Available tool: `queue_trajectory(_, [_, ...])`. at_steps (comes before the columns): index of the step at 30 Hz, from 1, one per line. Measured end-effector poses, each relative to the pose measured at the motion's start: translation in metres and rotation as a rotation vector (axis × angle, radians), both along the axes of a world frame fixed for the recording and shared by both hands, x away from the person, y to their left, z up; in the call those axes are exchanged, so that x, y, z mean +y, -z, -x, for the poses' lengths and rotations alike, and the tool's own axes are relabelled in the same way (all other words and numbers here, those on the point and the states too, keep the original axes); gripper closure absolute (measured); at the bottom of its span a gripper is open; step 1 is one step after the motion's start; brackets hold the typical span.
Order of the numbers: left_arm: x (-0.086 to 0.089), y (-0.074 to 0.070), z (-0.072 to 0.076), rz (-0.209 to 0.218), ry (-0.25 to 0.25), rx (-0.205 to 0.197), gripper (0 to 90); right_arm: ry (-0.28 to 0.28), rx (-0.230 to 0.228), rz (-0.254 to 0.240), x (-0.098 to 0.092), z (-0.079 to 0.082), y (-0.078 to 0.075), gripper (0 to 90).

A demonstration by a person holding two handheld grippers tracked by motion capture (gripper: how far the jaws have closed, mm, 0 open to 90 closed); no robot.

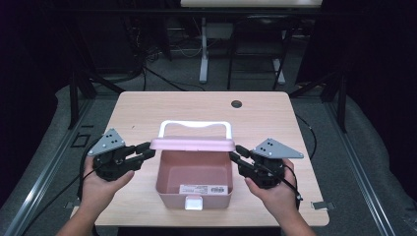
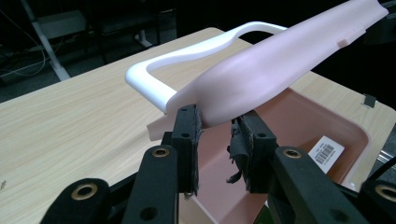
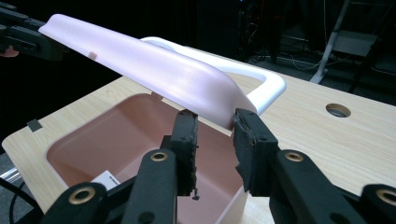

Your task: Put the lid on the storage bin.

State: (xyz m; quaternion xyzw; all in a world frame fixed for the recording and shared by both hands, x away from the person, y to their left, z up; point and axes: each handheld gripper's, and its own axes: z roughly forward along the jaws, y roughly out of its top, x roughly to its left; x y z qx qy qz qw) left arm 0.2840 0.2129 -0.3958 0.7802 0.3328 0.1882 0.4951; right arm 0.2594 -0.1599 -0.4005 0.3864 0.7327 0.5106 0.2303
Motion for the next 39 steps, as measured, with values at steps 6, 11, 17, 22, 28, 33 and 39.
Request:
queue_trajectory(6, [0.0,0.001,0.002,-0.002,0.0,0.004,71.0,-0.008,0.023,-0.011,-0.004,0.004,0.003,69.5])
queue_trajectory(11, [0.0,0.003,0.003,-0.002,0.0,0.002,70.7,-0.008,0.045,-0.021,-0.009,0.007,0.005,68.9])
queue_trajectory(17, [0.003,0.006,0.004,0.001,0.009,0.017,70.5,0.002,0.06,-0.025,-0.017,0.008,0.007,67.9])
queue_trajectory(22, [0.004,0.008,0.005,0.01,0.002,0.018,70.3,0.029,0.079,-0.039,-0.026,0.006,0.011,66.9])
queue_trajectory(28, [0.005,0.01,0.008,0.004,0.002,0.02,70.0,0.054,0.081,-0.048,-0.033,0.002,0.014,66.8])
queue_trajectory(33, [0.005,0.012,0.009,0.01,0.004,0.021,70.0,0.069,0.076,-0.054,-0.035,0.001,0.014,66.5])
queue_trajectory(39, [0.005,0.013,0.012,0.011,0.008,0.023,70.1,0.08,0.075,-0.057,-0.034,-0.002,0.017,66.6])
